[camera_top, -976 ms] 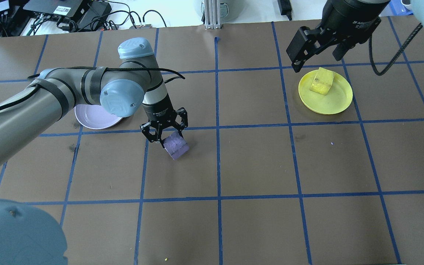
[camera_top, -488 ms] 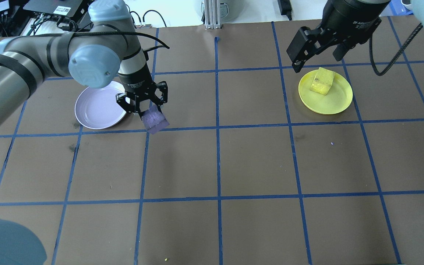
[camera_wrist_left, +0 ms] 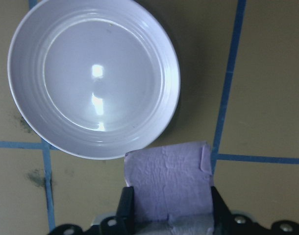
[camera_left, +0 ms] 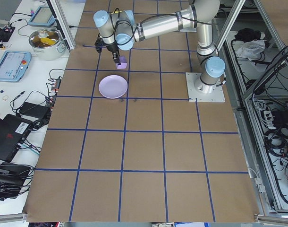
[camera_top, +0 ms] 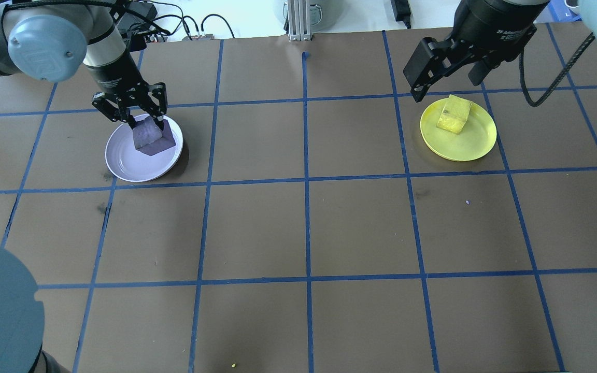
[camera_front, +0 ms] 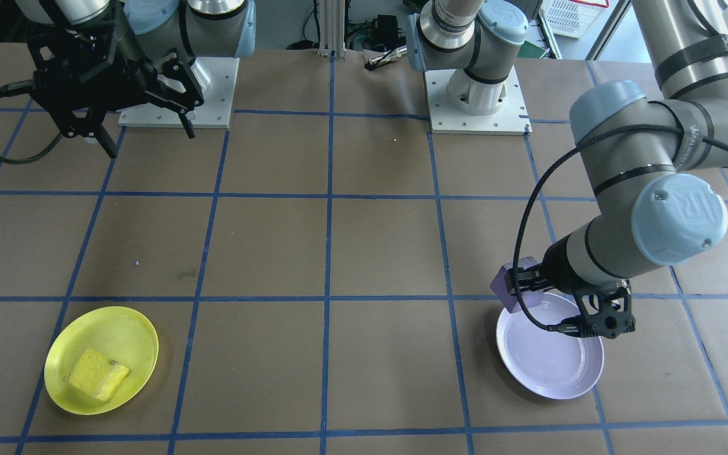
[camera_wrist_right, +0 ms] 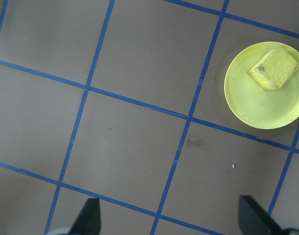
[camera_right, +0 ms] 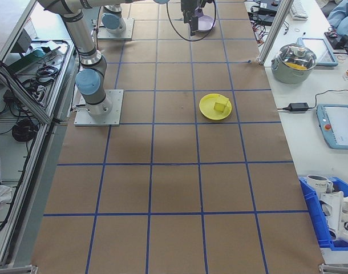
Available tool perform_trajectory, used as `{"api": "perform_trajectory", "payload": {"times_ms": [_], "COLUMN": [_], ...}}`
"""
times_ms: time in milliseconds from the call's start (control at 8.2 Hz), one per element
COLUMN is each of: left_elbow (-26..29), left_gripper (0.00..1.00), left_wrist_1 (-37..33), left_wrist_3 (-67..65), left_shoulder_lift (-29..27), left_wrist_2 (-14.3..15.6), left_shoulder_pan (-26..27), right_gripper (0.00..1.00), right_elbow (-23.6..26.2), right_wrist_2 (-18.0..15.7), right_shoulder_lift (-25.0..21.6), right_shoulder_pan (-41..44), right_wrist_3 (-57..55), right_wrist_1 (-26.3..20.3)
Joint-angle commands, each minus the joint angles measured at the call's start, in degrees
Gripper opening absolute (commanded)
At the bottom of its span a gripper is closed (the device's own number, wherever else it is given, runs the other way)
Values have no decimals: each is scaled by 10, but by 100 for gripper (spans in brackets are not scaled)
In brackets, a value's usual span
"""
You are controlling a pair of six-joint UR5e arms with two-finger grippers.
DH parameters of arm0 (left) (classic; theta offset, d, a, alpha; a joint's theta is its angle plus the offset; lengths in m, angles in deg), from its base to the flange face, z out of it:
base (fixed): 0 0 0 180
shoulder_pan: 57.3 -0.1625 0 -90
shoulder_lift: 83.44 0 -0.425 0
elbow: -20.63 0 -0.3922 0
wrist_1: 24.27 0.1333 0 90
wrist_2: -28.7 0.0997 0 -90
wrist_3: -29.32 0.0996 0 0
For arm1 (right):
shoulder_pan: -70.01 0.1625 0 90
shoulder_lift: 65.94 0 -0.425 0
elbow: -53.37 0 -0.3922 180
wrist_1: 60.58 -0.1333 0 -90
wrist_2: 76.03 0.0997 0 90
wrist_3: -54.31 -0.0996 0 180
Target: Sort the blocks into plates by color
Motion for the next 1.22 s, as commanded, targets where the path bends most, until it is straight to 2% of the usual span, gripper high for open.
{"api": "perform_trajectory", "payload": {"times_ms": [0, 122, 488, 610, 732, 854, 976, 1098], "left_elbow": [2, 3, 2, 2, 2, 2, 2, 2], "left_gripper": [0, 0, 0, 13, 88, 100, 100, 100], "left_wrist_1": [54, 88, 128, 129, 129, 129, 128, 128], "left_wrist_3": [85, 104, 140, 141, 141, 140, 140, 140], "left_shoulder_lift": [-38, -58, -90, -93, -95, -94, -91, -81], "left_wrist_2": [5, 5, 4, 4, -1, 0, 1, 2], "left_shoulder_pan": [-54, -58, -74, -74, -74, -73, -71, -67], "right_gripper": [100, 100, 100, 100, 100, 100, 100, 100], "right_elbow": [0, 0, 10, 11, 12, 11, 11, 8], "right_wrist_2": [0, 1, -1, -2, -6, -13, -18, -39], "right_shoulder_lift": [0, 0, 0, 0, 0, -1, -2, -2], "right_shoulder_pan": [0, 0, 0, 0, 0, -1, 0, 0], "right_wrist_3": [0, -1, 0, -1, -1, -2, -3, -3], "right_wrist_1": [1, 0, 8, 8, 8, 6, 4, 3]}}
